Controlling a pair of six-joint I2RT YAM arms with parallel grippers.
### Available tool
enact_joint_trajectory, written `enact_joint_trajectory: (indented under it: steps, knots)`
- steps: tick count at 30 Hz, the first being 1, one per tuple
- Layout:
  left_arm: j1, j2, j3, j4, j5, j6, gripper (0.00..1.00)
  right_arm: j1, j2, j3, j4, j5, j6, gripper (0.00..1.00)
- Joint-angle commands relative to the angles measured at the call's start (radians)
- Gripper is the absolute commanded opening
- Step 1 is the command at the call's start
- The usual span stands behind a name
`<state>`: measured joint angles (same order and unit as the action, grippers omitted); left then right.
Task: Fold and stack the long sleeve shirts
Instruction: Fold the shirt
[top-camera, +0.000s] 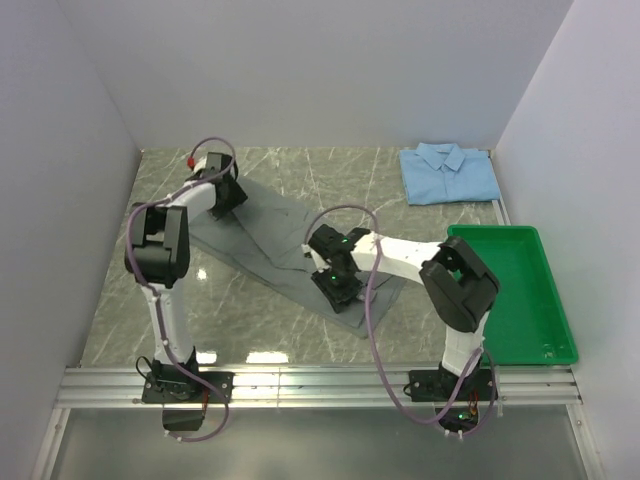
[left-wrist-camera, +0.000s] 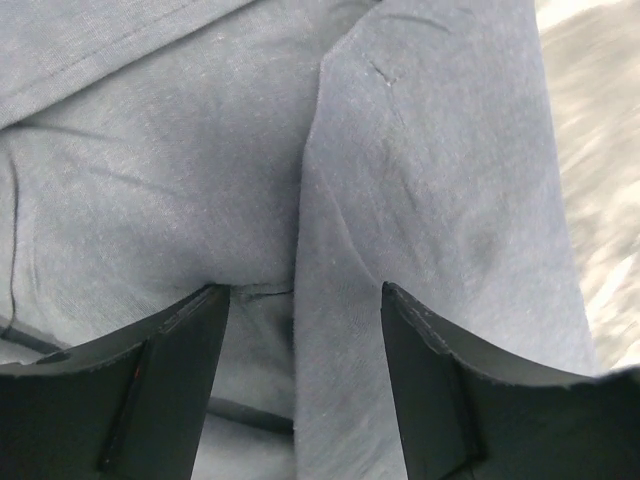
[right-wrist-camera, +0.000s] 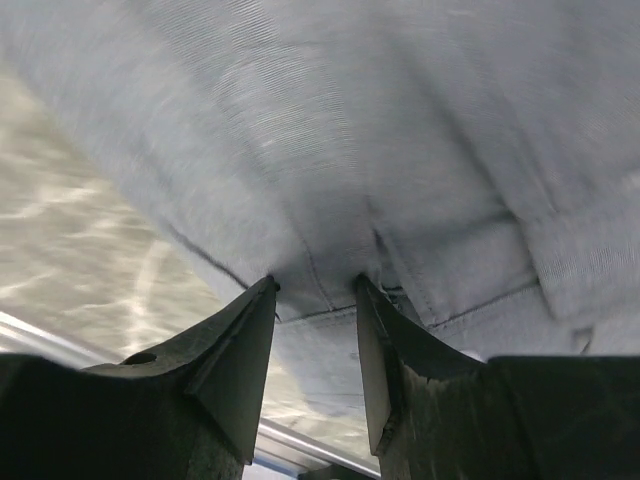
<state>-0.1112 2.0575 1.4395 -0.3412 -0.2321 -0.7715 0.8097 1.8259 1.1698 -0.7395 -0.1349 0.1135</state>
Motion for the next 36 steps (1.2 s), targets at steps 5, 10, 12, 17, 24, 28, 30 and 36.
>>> enact_joint_trajectory:
  steps: [5, 10, 12, 17, 24, 28, 30, 36]
  knots:
    - [0.007, 0.229, 0.295, 0.036, 0.109, 0.176, 0.72, 0.147, 0.145, 0.234, -0.119, -0.198, -0.063, 0.45]
    - [0.007, 0.326, 0.475, 0.065, 0.249, 0.210, 0.76, 0.239, 0.182, 0.379, -0.129, -0.155, -0.090, 0.44]
    - [0.007, 0.296, 0.481, 0.062, 0.257, 0.212, 0.78, 0.243, 0.127, 0.355, -0.095, -0.105, -0.072, 0.44]
    - [0.010, 0.036, 0.305, 0.116, 0.234, 0.166, 0.88, 0.198, -0.037, 0.239, 0.011, 0.024, -0.031, 0.46]
    - [-0.011, -0.232, 0.116, -0.008, 0.088, 0.017, 0.89, -0.027, -0.155, 0.081, 0.067, 0.040, 0.043, 0.46]
    - [-0.067, -0.289, 0.004, -0.018, 0.085, 0.008, 0.87, -0.102, -0.139, 0.041, 0.088, 0.040, 0.038, 0.47]
    - [-0.080, -0.289, -0.050, -0.018, 0.083, 0.003, 0.87, -0.118, -0.113, 0.041, 0.084, 0.037, 0.038, 0.46]
    - [-0.087, -0.200, -0.070, -0.027, 0.057, 0.000, 0.86, -0.127, -0.024, 0.054, 0.074, 0.026, 0.029, 0.46]
